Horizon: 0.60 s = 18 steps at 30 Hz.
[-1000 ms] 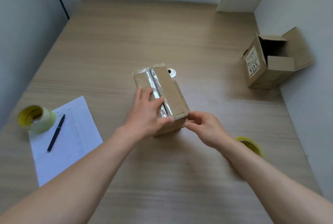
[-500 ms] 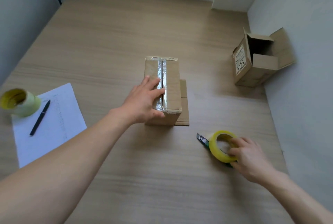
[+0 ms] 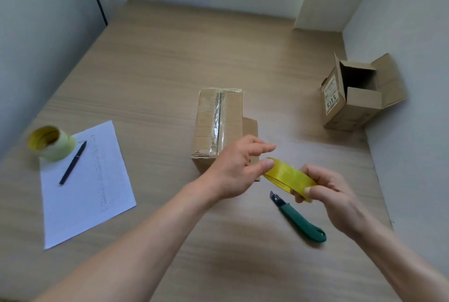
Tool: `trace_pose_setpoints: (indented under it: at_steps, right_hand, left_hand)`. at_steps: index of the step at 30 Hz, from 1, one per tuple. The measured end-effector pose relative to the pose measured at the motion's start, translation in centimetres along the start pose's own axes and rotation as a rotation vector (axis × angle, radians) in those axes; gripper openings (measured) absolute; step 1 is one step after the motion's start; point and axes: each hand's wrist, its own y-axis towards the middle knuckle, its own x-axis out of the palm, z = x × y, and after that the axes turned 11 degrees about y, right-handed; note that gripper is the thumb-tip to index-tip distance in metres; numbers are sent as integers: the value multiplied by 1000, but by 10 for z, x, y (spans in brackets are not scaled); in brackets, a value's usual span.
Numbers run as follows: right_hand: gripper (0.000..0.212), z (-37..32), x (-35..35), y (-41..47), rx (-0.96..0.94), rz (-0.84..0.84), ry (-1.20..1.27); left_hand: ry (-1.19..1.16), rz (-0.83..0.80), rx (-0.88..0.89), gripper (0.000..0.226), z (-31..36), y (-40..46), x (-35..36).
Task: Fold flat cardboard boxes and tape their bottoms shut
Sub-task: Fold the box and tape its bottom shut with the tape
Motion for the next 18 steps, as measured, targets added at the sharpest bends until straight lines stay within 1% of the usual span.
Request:
trace_pose_setpoints:
  at_steps: [5,9,11,13,15,18]
  right_hand:
    - [16,-6,19,11,-9,-28,41]
    - [15,-3,29,15,-1,-14,-22]
    - [15,-2,33,16,1,-16,-27]
    - [17,-3,37,17,-2,-20,-33]
    - [21,-4,41,19,-9,-33,-53]
    - [25,-8,44,20,-13,-61,-84]
  left_hand:
    - [-129,10,-26,23,-3,-8,-9]
    - [-234,64,-38,16,-13,-17,-15]
    - [-247,84,-45,18,-17,-19,-15]
    - [-272,90,-76,25,-18,-20,-18]
    - [-233,63,-80,26,-19,-20,-22]
    - [-167,25,-61,14,-22,-20,-29]
